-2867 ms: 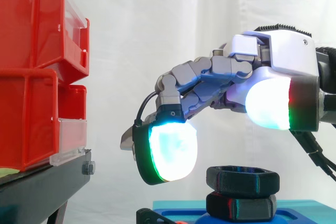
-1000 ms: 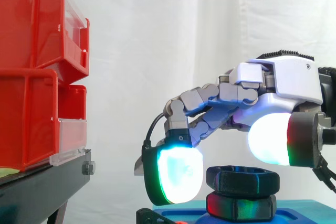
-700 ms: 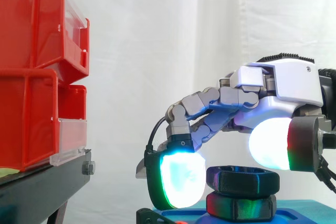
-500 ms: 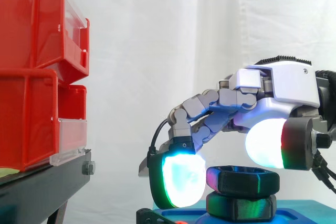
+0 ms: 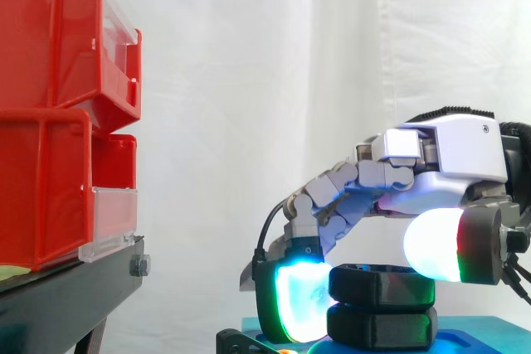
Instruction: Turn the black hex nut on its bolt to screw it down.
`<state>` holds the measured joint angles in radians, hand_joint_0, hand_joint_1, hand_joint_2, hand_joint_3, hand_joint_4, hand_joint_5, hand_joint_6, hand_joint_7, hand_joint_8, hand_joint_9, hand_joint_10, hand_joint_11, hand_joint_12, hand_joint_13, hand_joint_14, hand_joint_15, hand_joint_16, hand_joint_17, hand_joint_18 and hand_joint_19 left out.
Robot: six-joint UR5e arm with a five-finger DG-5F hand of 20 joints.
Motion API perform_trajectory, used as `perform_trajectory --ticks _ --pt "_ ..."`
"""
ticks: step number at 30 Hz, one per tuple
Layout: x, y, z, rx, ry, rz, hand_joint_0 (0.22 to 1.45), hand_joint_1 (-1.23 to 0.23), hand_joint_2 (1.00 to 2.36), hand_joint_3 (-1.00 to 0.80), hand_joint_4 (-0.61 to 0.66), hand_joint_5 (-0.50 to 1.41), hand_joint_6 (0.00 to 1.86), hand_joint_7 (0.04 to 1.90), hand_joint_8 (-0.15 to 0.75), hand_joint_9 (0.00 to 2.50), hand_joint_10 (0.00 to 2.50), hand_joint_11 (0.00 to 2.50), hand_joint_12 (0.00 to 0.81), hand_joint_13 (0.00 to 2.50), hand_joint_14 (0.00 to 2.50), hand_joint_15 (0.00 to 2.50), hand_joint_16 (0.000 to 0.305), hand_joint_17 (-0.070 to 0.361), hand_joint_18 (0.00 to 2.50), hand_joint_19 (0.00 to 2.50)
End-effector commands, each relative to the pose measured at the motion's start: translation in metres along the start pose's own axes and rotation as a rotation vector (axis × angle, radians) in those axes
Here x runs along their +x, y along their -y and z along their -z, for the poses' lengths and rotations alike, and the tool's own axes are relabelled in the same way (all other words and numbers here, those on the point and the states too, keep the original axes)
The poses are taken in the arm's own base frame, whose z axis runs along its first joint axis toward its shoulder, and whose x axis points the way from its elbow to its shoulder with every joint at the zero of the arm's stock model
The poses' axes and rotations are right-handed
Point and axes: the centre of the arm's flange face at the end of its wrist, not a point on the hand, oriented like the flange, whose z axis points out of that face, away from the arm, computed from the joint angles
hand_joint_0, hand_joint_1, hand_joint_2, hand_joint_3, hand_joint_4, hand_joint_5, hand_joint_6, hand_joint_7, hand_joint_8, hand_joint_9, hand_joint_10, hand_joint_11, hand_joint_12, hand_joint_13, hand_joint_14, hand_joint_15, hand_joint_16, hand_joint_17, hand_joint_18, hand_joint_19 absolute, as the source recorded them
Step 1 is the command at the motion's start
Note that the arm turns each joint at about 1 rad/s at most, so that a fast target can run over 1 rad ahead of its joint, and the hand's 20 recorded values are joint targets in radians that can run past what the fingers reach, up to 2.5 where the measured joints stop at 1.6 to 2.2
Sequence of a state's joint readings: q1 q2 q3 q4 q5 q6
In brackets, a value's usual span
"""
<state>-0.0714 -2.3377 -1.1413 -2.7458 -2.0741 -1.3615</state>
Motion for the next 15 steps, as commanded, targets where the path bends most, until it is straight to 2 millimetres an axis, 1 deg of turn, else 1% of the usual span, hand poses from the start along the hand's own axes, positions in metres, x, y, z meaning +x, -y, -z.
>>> perform_trajectory --ticks 1,4,7,9,13,15 --pt "0.001 0.003 0.005 0.009 -0.019 0.007 0.49 -0.31 1.00 -0.50 0.32 -0.12 0.60 1.11 0.352 0.77 0.01 0.49 0.357 0.58 0.01 0.17 0.051 0.114 0.68 0.44" --pt "0.001 0.008 0.010 0.019 -0.027 0.008 0.49 -0.30 1.00 -0.50 0.33 -0.11 0.52 1.22 0.354 0.77 0.01 0.49 0.360 0.58 0.01 0.17 0.051 0.115 0.67 0.45" --pt "-0.002 0.011 0.012 0.019 -0.023 0.009 0.48 -0.29 1.00 -0.50 0.34 -0.13 0.50 1.10 0.350 0.74 0.01 0.48 0.365 0.57 0.01 0.17 0.052 0.117 0.67 0.44" --pt "-0.007 0.012 0.011 0.019 -0.011 0.016 0.47 -0.27 1.00 -0.50 0.33 -0.16 0.50 0.94 0.348 0.70 0.01 0.44 0.372 0.58 0.01 0.17 0.054 0.121 0.67 0.44" --pt "-0.019 0.013 0.005 0.014 0.013 0.028 0.46 -0.27 1.00 -0.50 0.30 -0.18 0.50 0.84 0.347 0.66 0.01 0.40 0.377 0.57 0.01 0.16 0.055 0.124 0.68 0.43" --pt "-0.025 0.015 0.003 0.013 0.024 0.033 0.45 -0.27 1.00 -0.50 0.28 -0.20 0.50 0.78 0.344 0.63 0.01 0.35 0.380 0.57 0.01 0.15 0.056 0.126 0.67 0.42"
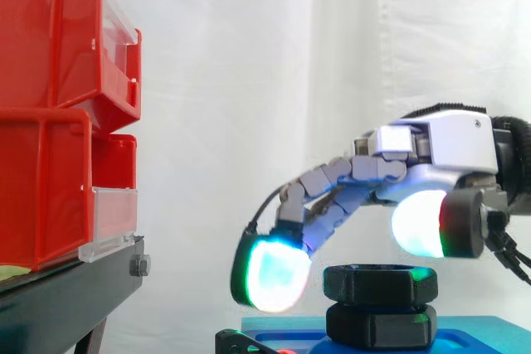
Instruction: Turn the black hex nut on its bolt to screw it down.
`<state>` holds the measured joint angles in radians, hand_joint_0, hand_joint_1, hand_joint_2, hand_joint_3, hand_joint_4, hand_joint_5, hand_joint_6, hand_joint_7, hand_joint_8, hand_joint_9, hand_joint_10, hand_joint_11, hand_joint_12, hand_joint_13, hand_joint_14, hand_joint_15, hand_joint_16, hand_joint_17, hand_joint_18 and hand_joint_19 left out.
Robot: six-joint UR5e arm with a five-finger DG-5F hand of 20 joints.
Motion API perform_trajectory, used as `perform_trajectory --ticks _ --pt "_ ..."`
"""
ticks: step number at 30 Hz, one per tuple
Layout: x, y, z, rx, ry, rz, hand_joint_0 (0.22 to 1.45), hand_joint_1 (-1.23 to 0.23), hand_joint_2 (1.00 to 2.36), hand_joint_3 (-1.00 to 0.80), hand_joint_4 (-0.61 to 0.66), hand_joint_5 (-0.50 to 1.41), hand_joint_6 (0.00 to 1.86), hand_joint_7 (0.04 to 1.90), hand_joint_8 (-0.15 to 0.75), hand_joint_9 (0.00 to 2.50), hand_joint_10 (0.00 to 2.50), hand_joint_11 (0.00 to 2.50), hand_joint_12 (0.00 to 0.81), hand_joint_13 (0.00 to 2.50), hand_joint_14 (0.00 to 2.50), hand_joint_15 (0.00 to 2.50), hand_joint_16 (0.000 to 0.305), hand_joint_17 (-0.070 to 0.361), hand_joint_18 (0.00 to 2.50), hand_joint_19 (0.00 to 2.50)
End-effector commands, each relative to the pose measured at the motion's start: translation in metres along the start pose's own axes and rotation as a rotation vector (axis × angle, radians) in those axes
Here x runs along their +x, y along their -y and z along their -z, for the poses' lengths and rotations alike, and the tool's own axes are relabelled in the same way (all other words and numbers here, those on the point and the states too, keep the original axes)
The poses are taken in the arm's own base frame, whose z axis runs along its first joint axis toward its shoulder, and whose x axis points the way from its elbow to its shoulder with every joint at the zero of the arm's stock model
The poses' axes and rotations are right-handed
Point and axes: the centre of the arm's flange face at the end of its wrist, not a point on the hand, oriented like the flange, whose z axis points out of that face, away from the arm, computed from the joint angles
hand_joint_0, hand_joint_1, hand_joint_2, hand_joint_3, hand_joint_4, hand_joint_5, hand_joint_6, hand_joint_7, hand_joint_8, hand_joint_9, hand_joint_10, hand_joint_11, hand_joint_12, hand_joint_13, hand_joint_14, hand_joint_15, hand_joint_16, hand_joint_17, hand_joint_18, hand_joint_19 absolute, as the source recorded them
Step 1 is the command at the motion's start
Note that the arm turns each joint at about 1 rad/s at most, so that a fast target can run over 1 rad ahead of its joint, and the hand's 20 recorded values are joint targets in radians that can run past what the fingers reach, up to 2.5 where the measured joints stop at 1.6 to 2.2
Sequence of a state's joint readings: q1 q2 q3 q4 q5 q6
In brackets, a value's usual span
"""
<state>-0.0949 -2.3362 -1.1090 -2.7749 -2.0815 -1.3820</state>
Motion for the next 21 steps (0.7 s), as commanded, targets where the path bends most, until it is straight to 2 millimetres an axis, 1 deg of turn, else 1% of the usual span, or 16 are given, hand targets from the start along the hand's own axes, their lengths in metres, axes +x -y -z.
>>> perform_trajectory --ticks 1,4,5,7,9,13,15,17,21 --pt "-0.010 0.002 -0.004 -0.002 0.020 0.010 0.45 -0.27 1.00 -0.50 0.28 -0.20 0.50 0.77 0.344 0.62 0.01 0.34 0.382 0.57 0.00 0.15 0.056 0.127 0.68 0.42" --pt "-0.010 0.002 -0.004 -0.002 0.021 0.009 0.44 -0.27 1.00 -0.50 0.27 -0.21 0.50 0.73 0.342 0.60 0.01 0.31 0.389 0.56 0.00 0.15 0.058 0.130 0.68 0.42" --pt "-0.010 -0.001 -0.006 -0.009 0.021 0.008 0.43 -0.27 1.00 -0.50 0.26 -0.21 0.50 0.72 0.342 0.58 0.01 0.30 0.393 0.56 0.00 0.14 0.059 0.132 0.68 0.41" --pt "-0.011 -0.004 -0.008 -0.014 0.023 0.009 0.41 -0.26 1.00 -0.50 0.26 -0.22 0.50 0.71 0.349 0.56 0.01 0.27 0.403 0.55 0.00 0.13 0.061 0.138 0.68 0.39" --pt "-0.009 -0.007 -0.010 -0.018 0.021 0.008 0.36 -0.25 1.00 -0.50 0.27 -0.22 0.50 0.69 0.361 0.52 0.00 0.22 0.433 0.51 0.00 0.11 0.067 0.152 0.69 0.37" --pt "-0.007 -0.015 -0.016 -0.027 0.017 0.006 0.30 -0.18 1.00 -0.50 0.28 -0.21 0.50 0.69 0.379 0.50 0.00 0.18 0.466 0.46 0.00 0.07 0.075 0.169 0.65 0.34" --pt "-0.007 -0.017 -0.017 -0.029 0.016 0.005 0.28 -0.20 1.00 -0.50 0.30 -0.19 0.50 0.72 0.381 0.50 0.00 0.17 0.472 0.41 0.00 0.05 0.077 0.172 0.57 0.32" --pt "-0.005 -0.024 -0.022 -0.038 0.014 0.004 0.27 -0.25 1.00 -0.50 0.30 -0.19 0.50 0.73 0.378 0.48 0.00 0.17 0.472 0.37 0.00 0.05 0.077 0.174 0.54 0.31" --pt "-0.004 -0.030 -0.026 -0.048 0.013 0.003 0.26 -0.30 1.00 -0.50 0.30 -0.19 0.50 0.73 0.373 0.46 0.00 0.16 0.472 0.33 0.00 0.03 0.077 0.174 0.49 0.31"
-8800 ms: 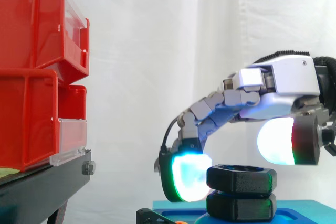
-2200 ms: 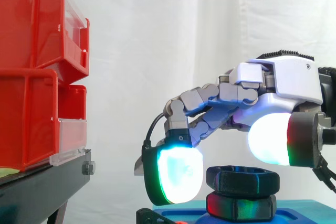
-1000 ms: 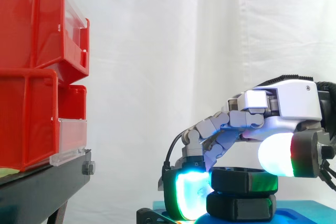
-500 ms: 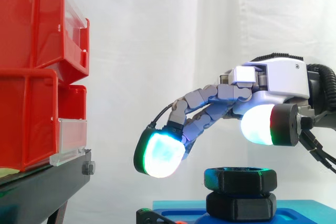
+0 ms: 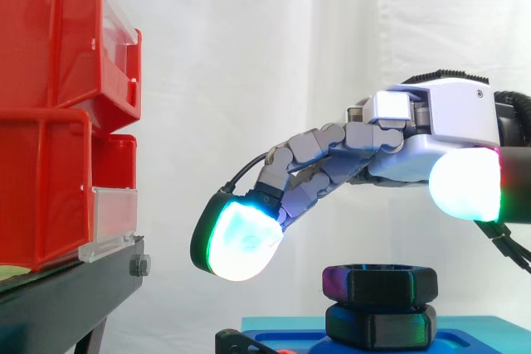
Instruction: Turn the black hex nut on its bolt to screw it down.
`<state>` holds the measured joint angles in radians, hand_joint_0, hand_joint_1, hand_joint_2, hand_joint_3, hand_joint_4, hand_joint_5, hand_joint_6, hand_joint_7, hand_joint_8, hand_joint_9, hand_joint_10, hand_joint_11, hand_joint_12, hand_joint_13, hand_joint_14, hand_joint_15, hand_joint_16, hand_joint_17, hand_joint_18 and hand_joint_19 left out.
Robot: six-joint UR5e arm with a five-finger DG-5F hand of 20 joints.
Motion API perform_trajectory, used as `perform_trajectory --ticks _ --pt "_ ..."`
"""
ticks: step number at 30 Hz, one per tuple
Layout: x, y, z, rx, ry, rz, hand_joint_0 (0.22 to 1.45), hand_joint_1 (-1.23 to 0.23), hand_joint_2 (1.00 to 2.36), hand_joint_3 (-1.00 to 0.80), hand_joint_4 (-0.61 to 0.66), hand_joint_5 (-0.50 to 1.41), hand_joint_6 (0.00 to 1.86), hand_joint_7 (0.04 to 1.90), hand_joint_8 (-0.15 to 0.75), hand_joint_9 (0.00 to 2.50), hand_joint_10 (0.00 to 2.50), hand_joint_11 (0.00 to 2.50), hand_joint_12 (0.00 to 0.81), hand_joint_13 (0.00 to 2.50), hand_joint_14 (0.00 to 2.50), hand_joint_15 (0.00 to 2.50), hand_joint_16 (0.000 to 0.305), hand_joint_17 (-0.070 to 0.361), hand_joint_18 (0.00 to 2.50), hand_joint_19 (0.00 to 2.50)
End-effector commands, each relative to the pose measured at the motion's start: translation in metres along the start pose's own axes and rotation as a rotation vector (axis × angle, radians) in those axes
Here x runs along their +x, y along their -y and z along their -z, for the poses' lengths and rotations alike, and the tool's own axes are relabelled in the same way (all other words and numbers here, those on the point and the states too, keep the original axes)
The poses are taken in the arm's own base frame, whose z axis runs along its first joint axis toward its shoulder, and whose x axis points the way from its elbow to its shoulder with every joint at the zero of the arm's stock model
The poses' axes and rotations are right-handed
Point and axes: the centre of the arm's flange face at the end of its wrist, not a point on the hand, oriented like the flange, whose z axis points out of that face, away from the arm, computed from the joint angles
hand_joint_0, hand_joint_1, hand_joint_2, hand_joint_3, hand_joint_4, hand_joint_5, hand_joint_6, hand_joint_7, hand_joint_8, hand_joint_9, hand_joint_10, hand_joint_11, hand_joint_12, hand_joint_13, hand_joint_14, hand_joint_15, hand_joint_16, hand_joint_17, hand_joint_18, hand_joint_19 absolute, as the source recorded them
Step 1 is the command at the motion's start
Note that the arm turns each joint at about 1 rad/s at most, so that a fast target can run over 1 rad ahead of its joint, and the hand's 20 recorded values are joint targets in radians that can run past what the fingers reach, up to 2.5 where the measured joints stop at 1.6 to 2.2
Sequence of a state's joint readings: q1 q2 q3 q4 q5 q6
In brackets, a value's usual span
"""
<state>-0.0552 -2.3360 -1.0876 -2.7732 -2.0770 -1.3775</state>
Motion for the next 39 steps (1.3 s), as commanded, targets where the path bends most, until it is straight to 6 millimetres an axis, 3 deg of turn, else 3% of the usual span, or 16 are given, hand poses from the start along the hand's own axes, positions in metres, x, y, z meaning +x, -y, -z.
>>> perform_trajectory --ticks 1,11,16,27,39 --pt "0.001 -0.008 -0.006 -0.012 -0.002 -0.001 0.26 -0.31 1.00 -0.50 0.30 -0.19 0.50 0.73 0.374 0.46 0.00 0.17 0.471 0.32 0.00 0.03 0.077 0.174 0.49 0.32" --pt "0.006 -0.026 -0.017 -0.008 -0.020 -0.026 0.32 -0.15 1.00 -0.50 0.39 -0.14 0.50 1.02 0.387 0.55 0.01 0.25 0.455 0.37 0.00 0.04 0.072 0.163 0.53 0.33" --pt "0.009 -0.029 -0.019 -0.010 -0.034 -0.031 0.34 -0.14 1.00 -0.50 0.40 -0.10 0.50 1.21 0.389 0.59 0.01 0.29 0.444 0.40 0.00 0.06 0.070 0.157 0.57 0.34" --pt "0.013 -0.027 -0.011 0.002 -0.073 -0.042 0.38 -0.17 1.00 -0.50 0.35 -0.14 0.76 0.89 0.392 0.70 0.01 0.43 0.423 0.45 0.00 0.09 0.065 0.145 0.62 0.35" --pt "0.009 -0.010 0.000 0.024 -0.070 -0.035 0.39 -0.18 1.00 -0.50 0.35 -0.15 0.79 0.86 0.395 0.76 0.01 0.50 0.420 0.48 0.00 0.10 0.064 0.143 0.64 0.36"
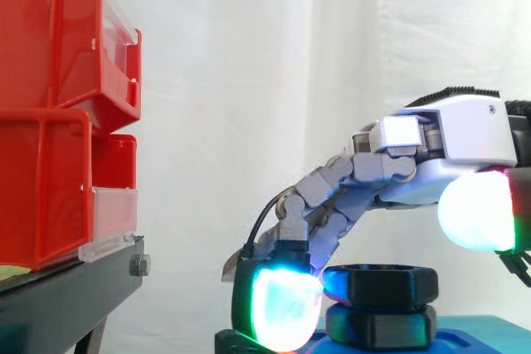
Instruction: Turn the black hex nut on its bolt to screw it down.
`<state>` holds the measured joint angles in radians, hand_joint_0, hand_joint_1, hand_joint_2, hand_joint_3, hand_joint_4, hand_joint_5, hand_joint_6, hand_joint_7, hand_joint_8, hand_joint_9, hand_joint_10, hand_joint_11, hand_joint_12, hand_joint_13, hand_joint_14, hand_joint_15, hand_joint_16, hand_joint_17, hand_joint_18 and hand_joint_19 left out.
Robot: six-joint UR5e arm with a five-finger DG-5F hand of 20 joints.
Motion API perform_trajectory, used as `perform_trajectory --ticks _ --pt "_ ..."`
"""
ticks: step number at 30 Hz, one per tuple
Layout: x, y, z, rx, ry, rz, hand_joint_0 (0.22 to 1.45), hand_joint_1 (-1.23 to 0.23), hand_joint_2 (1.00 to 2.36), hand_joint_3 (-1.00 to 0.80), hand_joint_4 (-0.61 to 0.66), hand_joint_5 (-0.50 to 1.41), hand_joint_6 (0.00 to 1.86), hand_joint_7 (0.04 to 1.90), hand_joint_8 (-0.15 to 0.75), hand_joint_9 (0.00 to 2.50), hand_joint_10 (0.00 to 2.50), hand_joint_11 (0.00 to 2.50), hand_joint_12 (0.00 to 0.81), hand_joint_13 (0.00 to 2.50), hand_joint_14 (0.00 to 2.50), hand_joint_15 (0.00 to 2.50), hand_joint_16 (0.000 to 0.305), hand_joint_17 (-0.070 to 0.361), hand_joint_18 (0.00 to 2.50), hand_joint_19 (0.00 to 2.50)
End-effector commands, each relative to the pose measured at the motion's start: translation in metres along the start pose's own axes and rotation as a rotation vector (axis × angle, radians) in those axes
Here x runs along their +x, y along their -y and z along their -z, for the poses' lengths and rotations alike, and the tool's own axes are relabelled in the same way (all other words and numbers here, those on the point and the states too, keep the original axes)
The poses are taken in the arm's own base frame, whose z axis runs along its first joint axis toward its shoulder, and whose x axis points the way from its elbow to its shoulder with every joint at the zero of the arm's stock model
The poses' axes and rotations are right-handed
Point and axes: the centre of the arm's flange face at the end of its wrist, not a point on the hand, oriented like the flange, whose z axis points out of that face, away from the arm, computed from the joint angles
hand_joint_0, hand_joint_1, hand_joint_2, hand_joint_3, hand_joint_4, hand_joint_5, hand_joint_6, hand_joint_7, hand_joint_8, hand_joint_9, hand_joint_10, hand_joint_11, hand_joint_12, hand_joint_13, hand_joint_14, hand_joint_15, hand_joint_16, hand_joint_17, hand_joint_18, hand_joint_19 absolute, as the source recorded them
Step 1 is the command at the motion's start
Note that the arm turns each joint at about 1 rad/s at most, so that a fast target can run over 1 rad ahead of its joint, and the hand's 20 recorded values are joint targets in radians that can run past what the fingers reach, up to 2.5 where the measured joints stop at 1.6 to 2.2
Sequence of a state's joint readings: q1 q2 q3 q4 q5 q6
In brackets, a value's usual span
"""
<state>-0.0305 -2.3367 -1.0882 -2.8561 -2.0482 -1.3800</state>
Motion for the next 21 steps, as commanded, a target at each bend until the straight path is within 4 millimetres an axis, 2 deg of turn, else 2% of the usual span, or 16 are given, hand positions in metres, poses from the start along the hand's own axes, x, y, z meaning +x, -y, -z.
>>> perform_trajectory --ticks 1,13,17,21 --pt "-0.003 0.005 0.004 0.006 0.003 0.005 0.39 -0.18 1.00 -0.50 0.35 -0.15 0.79 0.85 0.395 0.76 0.01 0.51 0.421 0.48 0.00 0.10 0.064 0.143 0.65 0.36" --pt "-0.012 0.017 0.015 -0.003 0.011 0.018 0.39 -0.18 1.00 -0.50 0.37 -0.15 0.76 0.87 0.395 0.76 0.01 0.49 0.419 0.49 0.00 0.11 0.063 0.142 0.65 0.37" --pt "-0.024 0.019 0.012 -0.004 0.033 0.030 0.40 -0.19 1.00 -0.50 0.38 -0.14 0.68 0.95 0.390 0.74 0.01 0.48 0.419 0.49 0.00 0.11 0.063 0.142 0.65 0.37" --pt "-0.034 0.019 0.010 -0.007 0.047 0.038 0.40 -0.19 1.00 -0.50 0.39 -0.12 0.50 1.20 0.385 0.71 0.01 0.46 0.420 0.48 0.00 0.11 0.063 0.142 0.64 0.36"
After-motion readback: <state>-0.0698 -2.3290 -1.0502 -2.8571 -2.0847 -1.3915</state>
